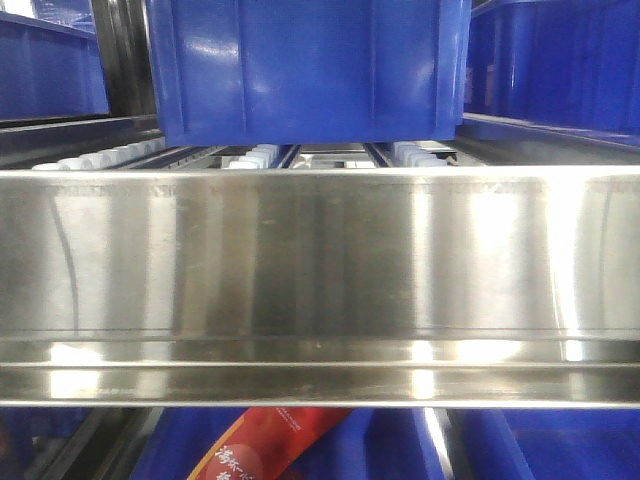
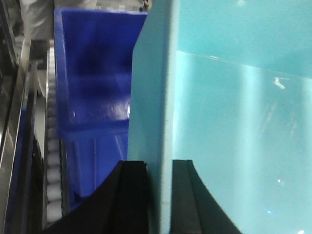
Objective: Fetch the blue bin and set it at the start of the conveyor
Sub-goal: 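Pull the held teal bin back out of the shelf with both grippers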
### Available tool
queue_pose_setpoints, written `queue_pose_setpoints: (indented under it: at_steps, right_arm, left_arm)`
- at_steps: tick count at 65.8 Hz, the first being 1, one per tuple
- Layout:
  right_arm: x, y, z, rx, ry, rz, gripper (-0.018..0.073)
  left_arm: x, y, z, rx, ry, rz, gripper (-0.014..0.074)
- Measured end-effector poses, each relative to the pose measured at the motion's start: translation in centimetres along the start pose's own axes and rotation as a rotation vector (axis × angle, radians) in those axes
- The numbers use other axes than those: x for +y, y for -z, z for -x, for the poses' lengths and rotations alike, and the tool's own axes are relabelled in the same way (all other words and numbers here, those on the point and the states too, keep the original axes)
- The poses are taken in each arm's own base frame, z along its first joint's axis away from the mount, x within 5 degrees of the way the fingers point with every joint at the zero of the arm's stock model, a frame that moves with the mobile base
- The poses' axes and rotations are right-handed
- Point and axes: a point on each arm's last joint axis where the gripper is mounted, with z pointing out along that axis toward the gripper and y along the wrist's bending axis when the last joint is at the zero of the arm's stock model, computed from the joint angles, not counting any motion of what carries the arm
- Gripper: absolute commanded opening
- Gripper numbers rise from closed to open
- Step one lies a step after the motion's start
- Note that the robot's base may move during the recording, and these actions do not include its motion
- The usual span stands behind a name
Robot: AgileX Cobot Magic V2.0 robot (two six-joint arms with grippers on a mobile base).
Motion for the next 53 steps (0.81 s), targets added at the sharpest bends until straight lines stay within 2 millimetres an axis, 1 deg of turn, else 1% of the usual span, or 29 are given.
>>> queue_pose_setpoints:
  at_steps: [11,53]
  right_arm:
    - [0.04,0.05,0.06,-0.003,-0.002,0.004,-0.0153]
    - [0.04,0.05,0.06,-0.003,-0.002,0.004,-0.0153]
  left_arm:
    - [-0.01,0.00,0.26,-0.028,-0.005,-0.002,-0.0111]
    - [0.00,-0.07,0.27,-0.031,-0.008,0.000,-0.0111]
